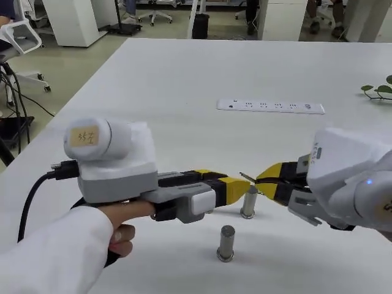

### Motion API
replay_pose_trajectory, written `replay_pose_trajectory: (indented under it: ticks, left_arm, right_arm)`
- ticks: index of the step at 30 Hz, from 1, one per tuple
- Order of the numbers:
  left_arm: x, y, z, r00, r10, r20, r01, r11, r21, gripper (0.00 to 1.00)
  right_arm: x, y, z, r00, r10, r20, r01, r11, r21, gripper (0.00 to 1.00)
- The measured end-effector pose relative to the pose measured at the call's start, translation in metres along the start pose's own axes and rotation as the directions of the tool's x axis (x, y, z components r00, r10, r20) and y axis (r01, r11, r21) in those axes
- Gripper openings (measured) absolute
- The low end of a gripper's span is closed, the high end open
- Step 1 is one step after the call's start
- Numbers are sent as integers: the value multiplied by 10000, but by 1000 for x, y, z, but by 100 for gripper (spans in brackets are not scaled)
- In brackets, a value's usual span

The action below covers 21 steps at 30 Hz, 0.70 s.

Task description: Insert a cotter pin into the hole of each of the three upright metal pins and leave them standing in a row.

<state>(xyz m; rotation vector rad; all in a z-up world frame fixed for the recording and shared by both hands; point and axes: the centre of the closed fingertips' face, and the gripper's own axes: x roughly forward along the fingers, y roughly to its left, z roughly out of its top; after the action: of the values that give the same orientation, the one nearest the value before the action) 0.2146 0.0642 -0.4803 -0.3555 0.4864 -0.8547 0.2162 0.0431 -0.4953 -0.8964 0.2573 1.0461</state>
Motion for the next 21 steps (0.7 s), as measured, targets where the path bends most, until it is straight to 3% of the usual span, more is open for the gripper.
replay_pose_trajectory:
  ticks: [12,14,21]
  left_arm:
    - [4,-3,-5,9995,-157,-262,150,9995,-281,7]
    - [4,-4,-5,9995,-175,-268,170,9997,-197,0]
    - [3,-3,-2,9996,-167,-243,162,9997,-207,0]
  right_arm:
    - [1,11,7,10000,17,-42,-19,9984,-566,0]
    - [1,11,9,10000,15,-4,-15,9985,-549,0]
    - [2,9,13,9999,102,80,-98,9985,-533,0]
